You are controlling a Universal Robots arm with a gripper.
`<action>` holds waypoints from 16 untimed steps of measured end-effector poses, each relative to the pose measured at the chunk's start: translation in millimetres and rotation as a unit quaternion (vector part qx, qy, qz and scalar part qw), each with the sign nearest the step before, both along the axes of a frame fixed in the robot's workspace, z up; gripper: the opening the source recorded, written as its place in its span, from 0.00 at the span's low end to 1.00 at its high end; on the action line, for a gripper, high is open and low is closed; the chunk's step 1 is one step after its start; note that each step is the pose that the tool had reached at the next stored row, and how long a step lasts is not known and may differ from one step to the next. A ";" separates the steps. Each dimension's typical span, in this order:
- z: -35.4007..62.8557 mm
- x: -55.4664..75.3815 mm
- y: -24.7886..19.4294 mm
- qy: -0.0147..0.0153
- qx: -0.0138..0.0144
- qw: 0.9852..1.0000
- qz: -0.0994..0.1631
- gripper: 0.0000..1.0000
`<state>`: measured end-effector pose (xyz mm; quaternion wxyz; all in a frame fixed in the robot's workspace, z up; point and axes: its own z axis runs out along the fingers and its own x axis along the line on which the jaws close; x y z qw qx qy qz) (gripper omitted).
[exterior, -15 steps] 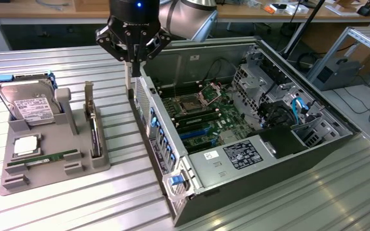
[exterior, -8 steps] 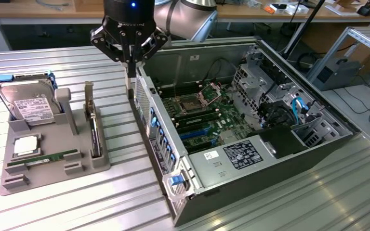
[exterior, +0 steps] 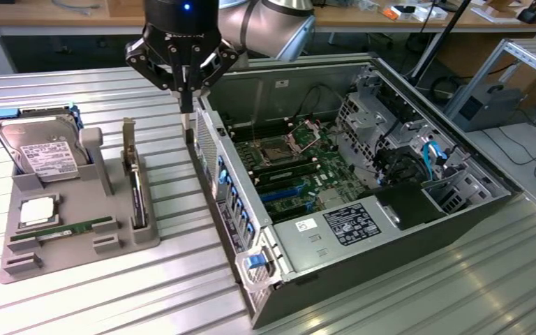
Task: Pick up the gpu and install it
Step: 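Reach for the gpu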
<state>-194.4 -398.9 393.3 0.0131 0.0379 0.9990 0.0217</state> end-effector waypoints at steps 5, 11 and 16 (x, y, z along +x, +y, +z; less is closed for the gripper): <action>0.0 -2.6 0.0 0.000 0.000 1.000 0.000 0.11; -0.1 -4.5 0.0 0.000 0.000 1.000 0.000 0.11; -0.2 -7.4 0.0 0.000 0.000 1.000 0.000 0.11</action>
